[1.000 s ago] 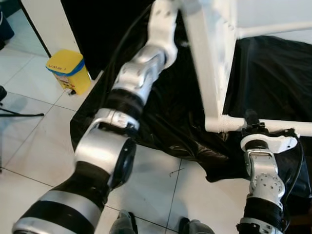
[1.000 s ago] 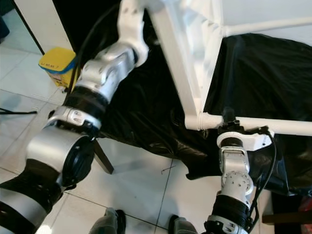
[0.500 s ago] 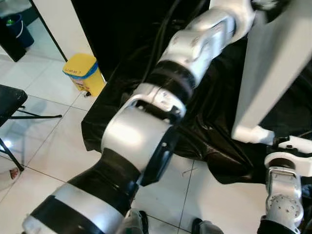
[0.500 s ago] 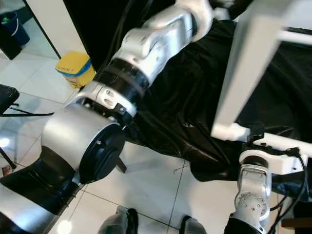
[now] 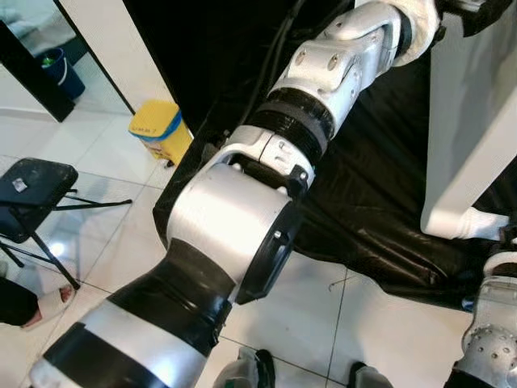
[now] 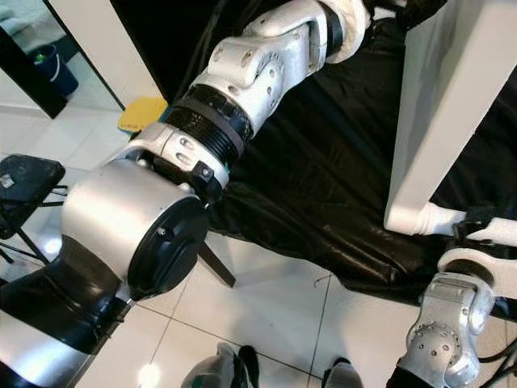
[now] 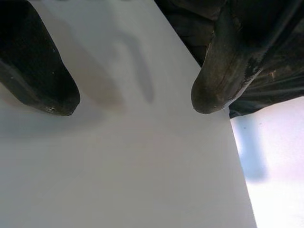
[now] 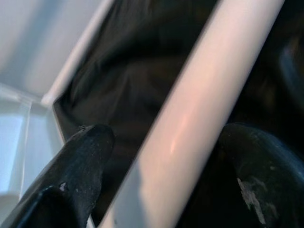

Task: Building children table

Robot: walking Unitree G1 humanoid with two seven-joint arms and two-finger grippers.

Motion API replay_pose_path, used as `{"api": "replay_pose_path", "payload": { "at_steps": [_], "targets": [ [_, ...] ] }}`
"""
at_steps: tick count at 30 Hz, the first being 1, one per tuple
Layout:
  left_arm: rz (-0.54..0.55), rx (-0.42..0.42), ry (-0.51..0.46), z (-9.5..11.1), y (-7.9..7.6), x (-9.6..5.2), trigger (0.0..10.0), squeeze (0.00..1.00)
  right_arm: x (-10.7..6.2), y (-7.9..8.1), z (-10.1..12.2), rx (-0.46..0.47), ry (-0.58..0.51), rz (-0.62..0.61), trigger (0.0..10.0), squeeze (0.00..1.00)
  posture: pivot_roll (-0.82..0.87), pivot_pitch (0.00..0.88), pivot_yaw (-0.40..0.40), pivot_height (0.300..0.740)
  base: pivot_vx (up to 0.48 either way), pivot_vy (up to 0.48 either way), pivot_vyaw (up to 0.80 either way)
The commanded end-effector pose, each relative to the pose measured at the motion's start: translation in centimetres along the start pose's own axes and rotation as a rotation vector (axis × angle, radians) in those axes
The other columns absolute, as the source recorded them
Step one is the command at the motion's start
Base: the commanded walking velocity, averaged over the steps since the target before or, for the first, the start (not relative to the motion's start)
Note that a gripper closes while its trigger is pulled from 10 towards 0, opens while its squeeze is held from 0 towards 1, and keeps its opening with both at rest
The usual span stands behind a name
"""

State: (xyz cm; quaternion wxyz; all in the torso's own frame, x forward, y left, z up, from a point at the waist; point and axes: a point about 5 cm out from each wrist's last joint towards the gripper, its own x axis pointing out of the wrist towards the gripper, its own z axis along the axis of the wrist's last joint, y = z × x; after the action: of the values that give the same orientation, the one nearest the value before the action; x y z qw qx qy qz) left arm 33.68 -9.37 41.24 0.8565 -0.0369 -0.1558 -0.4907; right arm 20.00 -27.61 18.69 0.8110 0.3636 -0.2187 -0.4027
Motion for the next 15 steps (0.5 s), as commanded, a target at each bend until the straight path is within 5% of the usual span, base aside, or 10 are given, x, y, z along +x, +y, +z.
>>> {"api": "replay_pose_path", "payload": {
  "at_steps": [1,7,8,10,13,15],
  "targets": [
    [-0.029,0.035,0.001,0.5,0.0,0.1,10.0,0.0,-9.1,-8.4,-3.4,-0.217,0.215,-0.457,10.0,0.0,-0.06,0.168,0.214,0.74,0.0,0.0,0.0],
    [-0.035,0.034,0.002,0.6,0.0,0.1,10.0,0.0,-9.2,-8.6,-3.1,-0.272,0.162,-0.524,10.0,0.0,-0.06,0.164,0.224,0.74,0.0,0.0,0.0],
    [-0.036,0.033,0.0,0.7,-0.1,0.1,10.0,0.0,-9.5,-9.3,-3.3,-0.348,0.164,-0.612,10.0,0.0,-0.05,0.161,0.226,0.74,0.0,0.0,0.0],
    [-0.037,0.036,0.0,0.7,-0.1,0.2,10.0,0.0,-9.3,-9.2,-3.0,-0.416,0.133,-0.595,10.0,0.0,-0.05,0.157,0.228,0.74,0.0,0.0,0.0],
    [-0.039,0.043,0.001,0.7,-0.1,0.2,10.0,0.0,-6.7,-6.0,-2.3,-0.634,-0.009,-0.333,10.0,0.0,-0.05,0.152,0.225,0.74,0.0,0.0,0.0],
    [-0.041,0.041,0.001,0.6,-0.1,0.2,10.0,0.0,-4.8,-3.6,-2.6,-0.675,-0.067,-0.194,10.0,0.0,-0.05,0.15,0.219,0.74,0.0,0.0,0.0]
  ]
}}
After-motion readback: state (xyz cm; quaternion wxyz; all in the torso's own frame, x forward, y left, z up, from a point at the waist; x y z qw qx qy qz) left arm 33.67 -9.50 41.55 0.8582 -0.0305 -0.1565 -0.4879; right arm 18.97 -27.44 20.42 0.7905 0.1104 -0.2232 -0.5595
